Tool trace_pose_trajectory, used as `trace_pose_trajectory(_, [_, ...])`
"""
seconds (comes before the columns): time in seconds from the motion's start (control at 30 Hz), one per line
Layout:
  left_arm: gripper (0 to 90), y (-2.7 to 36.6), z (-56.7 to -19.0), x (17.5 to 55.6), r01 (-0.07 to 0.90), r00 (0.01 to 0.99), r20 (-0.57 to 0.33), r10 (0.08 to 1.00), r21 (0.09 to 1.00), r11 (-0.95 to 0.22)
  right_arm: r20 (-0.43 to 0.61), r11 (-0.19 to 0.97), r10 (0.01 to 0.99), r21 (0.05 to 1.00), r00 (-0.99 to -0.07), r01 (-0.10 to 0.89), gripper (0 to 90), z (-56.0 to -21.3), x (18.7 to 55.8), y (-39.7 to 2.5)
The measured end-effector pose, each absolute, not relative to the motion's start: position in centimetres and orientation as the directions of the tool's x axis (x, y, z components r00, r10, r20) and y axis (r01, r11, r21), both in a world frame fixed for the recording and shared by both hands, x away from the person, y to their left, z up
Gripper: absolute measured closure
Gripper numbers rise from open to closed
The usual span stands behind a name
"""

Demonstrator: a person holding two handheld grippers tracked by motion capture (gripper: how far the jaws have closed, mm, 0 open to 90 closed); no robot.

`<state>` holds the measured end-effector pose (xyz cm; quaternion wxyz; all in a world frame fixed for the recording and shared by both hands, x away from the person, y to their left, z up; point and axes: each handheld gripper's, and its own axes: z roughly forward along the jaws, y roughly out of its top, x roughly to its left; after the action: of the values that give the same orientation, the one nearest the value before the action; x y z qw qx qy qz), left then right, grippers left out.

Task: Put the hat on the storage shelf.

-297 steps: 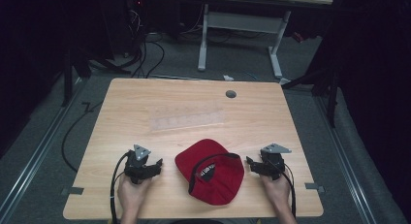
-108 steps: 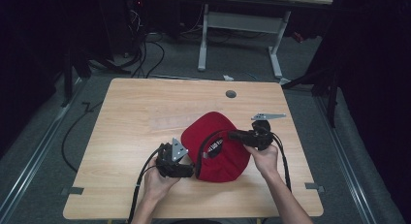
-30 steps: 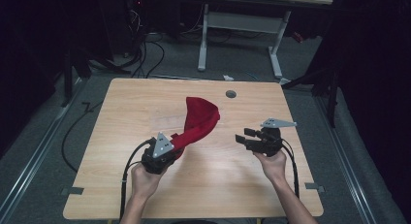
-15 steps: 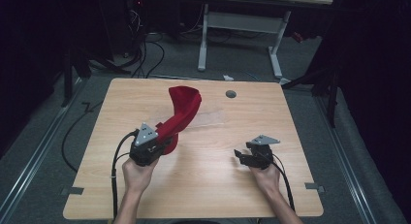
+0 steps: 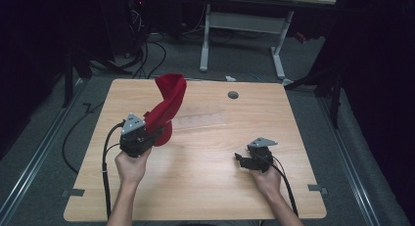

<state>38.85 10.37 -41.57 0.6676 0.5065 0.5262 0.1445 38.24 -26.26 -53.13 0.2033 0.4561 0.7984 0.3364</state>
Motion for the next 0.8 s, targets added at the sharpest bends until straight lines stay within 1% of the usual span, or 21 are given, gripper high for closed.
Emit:
trace_pose_trajectory(0.27, [85.6,11.3,-40.7,40.8,0.321,0.384,-0.572,0.725,0.819,0.476,-0.018,0.359,0.864,0.723,-0.504,0.590,34.0,-53.1,38.2,-26.2])
trace_pose_trajectory(0.43, [85.6,11.2,-40.2,42.2,0.287,0.376,-0.535,0.756,0.843,0.454,-0.019,0.360,0.863,0.723,-0.505,0.590,33.9,-53.1,38.2,-26.2])
trace_pose_trajectory(0.5, [85.6,11.5,-40.1,42.7,0.280,0.370,-0.547,0.751,0.836,0.472,-0.018,0.360,0.863,0.722,-0.505,0.590,33.9,-53.1,38.2,-26.2])
trace_pose_trajectory(0.8, [85.6,12.5,-40.5,44.6,0.249,0.323,-0.551,0.770,0.834,0.492,-0.017,0.361,0.863,0.722,-0.506,0.590,33.8,-53.1,38.2,-26.2])
